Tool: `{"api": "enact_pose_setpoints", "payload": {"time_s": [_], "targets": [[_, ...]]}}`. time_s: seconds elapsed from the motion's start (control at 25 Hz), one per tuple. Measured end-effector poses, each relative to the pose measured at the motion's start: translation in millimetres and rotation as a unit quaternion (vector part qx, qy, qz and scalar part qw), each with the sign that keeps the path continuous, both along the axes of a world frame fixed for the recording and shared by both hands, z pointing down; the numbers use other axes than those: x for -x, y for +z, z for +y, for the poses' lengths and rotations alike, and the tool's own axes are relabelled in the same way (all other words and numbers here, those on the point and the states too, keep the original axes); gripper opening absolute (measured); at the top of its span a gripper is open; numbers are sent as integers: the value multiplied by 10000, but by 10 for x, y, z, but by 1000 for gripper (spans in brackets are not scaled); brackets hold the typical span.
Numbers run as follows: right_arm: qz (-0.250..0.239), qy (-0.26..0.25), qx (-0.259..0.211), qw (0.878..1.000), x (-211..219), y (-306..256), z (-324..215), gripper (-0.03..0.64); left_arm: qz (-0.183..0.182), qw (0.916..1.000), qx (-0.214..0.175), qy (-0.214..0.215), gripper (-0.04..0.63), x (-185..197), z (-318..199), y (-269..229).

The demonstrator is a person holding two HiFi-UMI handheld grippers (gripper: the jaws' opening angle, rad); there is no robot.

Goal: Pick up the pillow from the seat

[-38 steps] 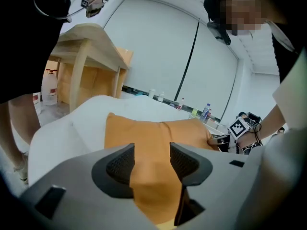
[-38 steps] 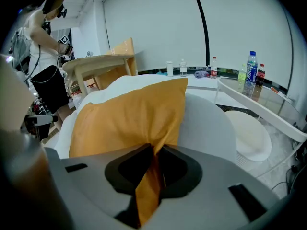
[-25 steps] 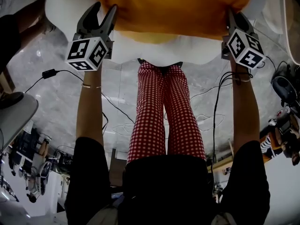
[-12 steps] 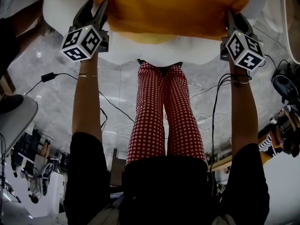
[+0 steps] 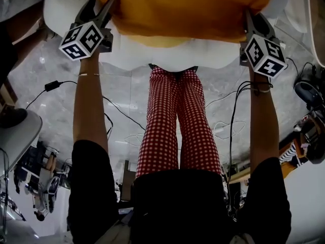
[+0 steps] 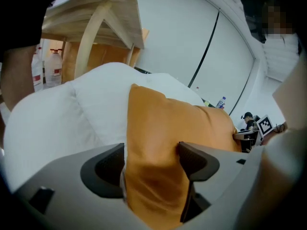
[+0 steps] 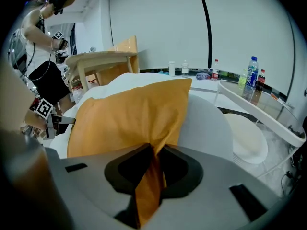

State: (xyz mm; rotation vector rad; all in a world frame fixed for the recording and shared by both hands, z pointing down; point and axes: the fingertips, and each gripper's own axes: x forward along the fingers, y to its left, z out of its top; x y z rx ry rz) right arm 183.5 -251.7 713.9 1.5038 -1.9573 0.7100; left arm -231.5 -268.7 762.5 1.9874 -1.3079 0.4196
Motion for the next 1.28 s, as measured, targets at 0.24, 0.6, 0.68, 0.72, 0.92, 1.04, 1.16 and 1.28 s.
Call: {"api": "enact_pose_setpoints", "payload": {"time_s": [0.24,0.6,0.68,0.72,0.92,1.04,1.16,1.28], "targets": [[99,-77,-7,9999,-41,8,63,67,418,9990,164,-28,351,-99,-50,56],[145,-148,0,9998,0,12,59,67,550,9983,166,-73,302,-138,-93,9],[164,-115,-3,9998,-12,18,70,67,539,9984,181,-18,278,-161,-78,6],[164,-103,-4,9998,-13,19,71,67,534,9984,187,5,271,-163,-76,-2],[149,-5,27,9999,-39,11,89,67,504,9983,271,85,208,-215,-64,-26],[115,96,63,9999,-56,18,90,67,438,9984,318,138,165,-244,-59,-10],[89,168,86,9998,-67,11,83,67,341,9986,378,146,146,-248,-56,-5],[13,259,94,9996,-63,11,77,66,308,9987,380,163,123,-272,-85,-68]]}}
